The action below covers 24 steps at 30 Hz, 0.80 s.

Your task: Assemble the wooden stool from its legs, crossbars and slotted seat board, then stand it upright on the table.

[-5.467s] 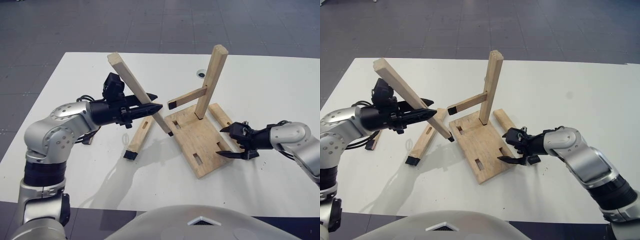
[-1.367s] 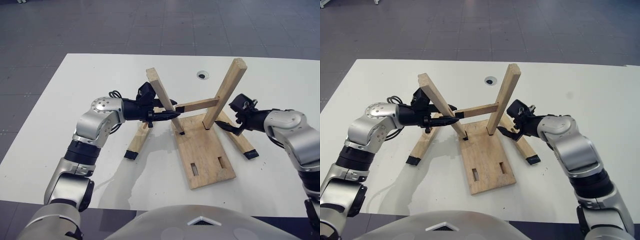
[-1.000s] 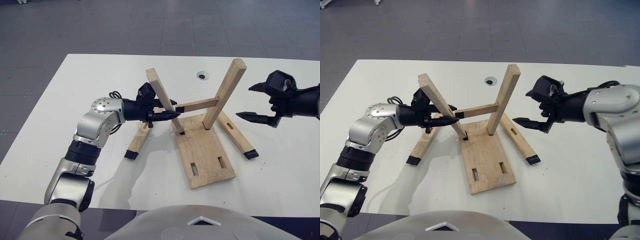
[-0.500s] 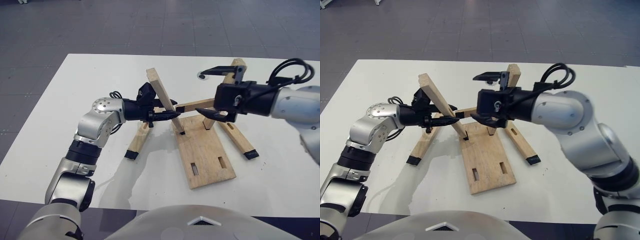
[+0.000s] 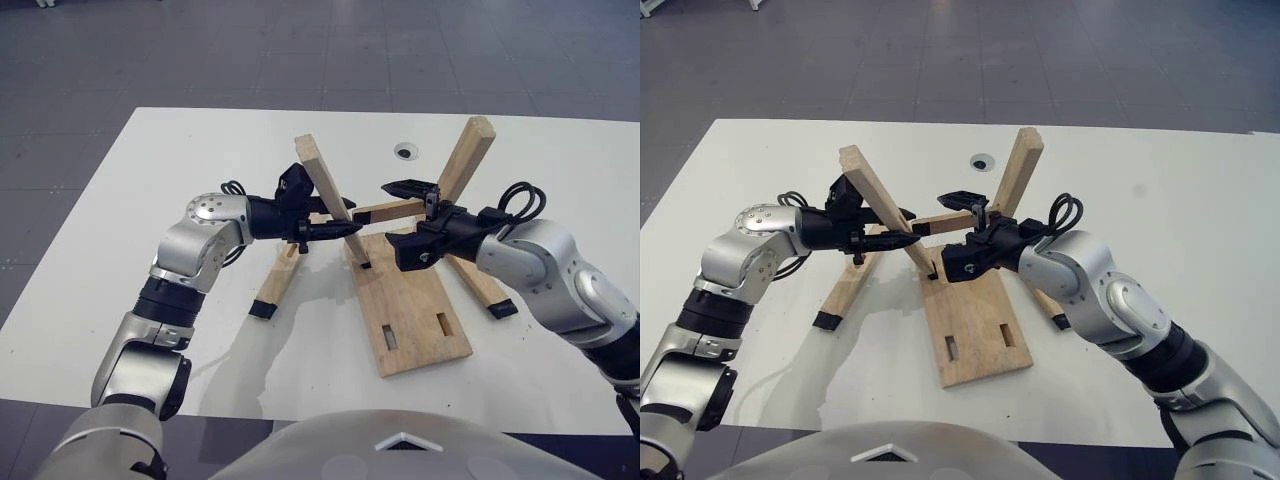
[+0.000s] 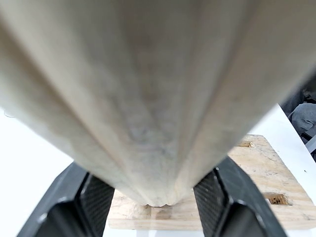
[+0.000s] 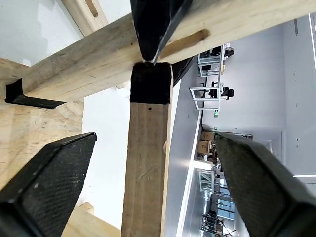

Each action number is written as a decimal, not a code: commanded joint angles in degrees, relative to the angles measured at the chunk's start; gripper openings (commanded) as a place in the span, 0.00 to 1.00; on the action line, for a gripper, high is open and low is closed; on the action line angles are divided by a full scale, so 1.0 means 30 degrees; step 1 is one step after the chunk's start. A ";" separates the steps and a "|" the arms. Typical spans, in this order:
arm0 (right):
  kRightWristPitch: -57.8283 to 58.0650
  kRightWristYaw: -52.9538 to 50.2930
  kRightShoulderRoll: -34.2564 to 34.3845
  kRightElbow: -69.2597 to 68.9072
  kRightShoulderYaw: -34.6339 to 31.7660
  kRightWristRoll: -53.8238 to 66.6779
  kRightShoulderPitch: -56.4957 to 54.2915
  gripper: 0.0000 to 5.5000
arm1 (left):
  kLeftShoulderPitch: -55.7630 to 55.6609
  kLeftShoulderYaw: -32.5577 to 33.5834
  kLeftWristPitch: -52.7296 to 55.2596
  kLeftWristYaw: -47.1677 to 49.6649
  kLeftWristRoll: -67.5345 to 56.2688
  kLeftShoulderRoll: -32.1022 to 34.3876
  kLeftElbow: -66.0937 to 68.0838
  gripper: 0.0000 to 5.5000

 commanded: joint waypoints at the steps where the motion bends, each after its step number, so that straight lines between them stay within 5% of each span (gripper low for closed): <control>1: -0.1127 -0.1311 0.1392 0.1973 0.0304 -0.1931 0.0037 0.79 | 0.1219 -0.1830 0.1350 0.0906 0.2896 0.0150 0.1625 0.38; 6: -0.1583 -0.2122 0.2829 0.3056 -0.0058 -0.2983 0.0548 0.79 | 0.1084 -0.1892 0.1265 0.0841 0.2932 0.0058 0.1815 0.38; 21: -0.1799 -0.1878 0.3796 0.2919 -0.1425 -0.3135 0.1297 0.28 | 0.1120 -0.2062 0.1061 0.0883 0.3086 0.0030 0.1949 0.38; 24: -0.1777 -0.1830 0.3905 0.2922 -0.1473 -0.3140 0.1325 0.24 | 0.1105 -0.2066 0.1032 0.0898 0.3110 0.0026 0.2013 0.38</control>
